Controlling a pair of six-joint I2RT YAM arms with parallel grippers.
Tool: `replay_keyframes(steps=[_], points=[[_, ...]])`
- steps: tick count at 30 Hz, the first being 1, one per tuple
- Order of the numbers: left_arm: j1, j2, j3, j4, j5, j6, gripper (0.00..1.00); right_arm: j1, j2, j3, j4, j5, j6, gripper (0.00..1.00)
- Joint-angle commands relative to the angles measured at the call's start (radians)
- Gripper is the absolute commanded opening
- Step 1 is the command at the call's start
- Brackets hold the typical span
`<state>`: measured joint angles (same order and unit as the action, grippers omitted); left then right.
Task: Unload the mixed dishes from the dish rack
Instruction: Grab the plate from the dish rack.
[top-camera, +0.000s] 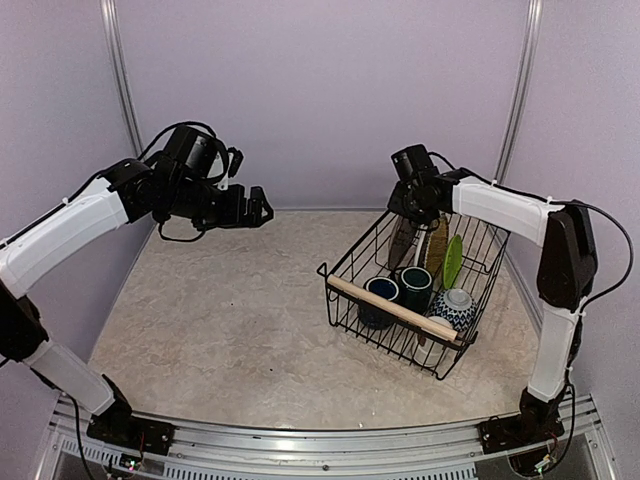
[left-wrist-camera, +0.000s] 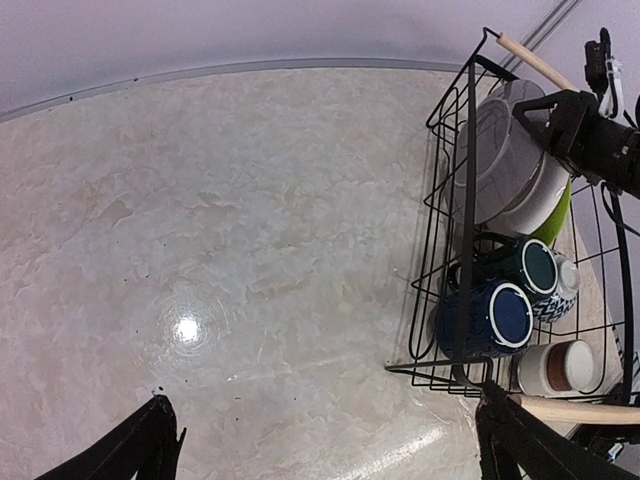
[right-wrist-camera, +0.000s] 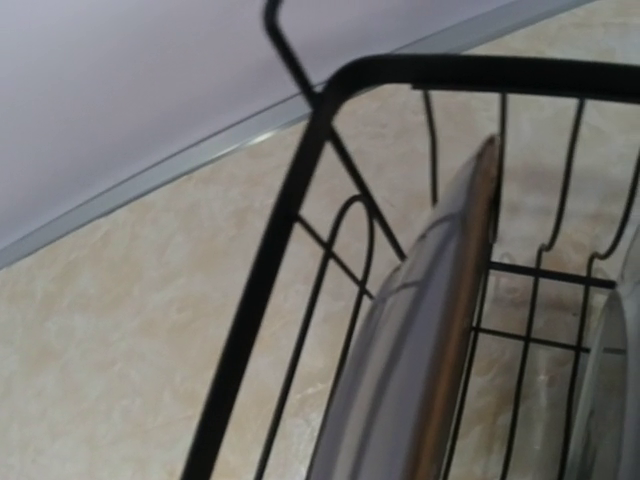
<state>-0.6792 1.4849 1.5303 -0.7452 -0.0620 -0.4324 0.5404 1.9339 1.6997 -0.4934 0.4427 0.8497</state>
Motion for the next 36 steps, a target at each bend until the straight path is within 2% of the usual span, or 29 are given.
replay_keyframes(steps=[1,11,18,24,36], points=[[-0.008,-0.032,-0.011,-0.017,-0.019,0.014,0.99,0.016,0.049,0.068,-0.069,0.065,0.045,0.32],[-0.01,-0.059,-0.032,-0.017,-0.03,0.018,0.99,0.03,0.074,0.089,-0.101,0.129,0.092,0.15],[-0.01,-0.063,-0.027,-0.019,-0.027,0.023,0.99,0.033,0.099,0.13,-0.125,0.146,0.101,0.11],[-0.01,-0.065,-0.028,-0.02,-0.027,0.027,0.99,0.042,0.089,0.144,-0.144,0.183,0.11,0.0],[-0.01,-0.058,-0.022,-0.023,-0.026,0.024,0.99,0.057,0.012,0.176,-0.154,0.2,0.074,0.0]])
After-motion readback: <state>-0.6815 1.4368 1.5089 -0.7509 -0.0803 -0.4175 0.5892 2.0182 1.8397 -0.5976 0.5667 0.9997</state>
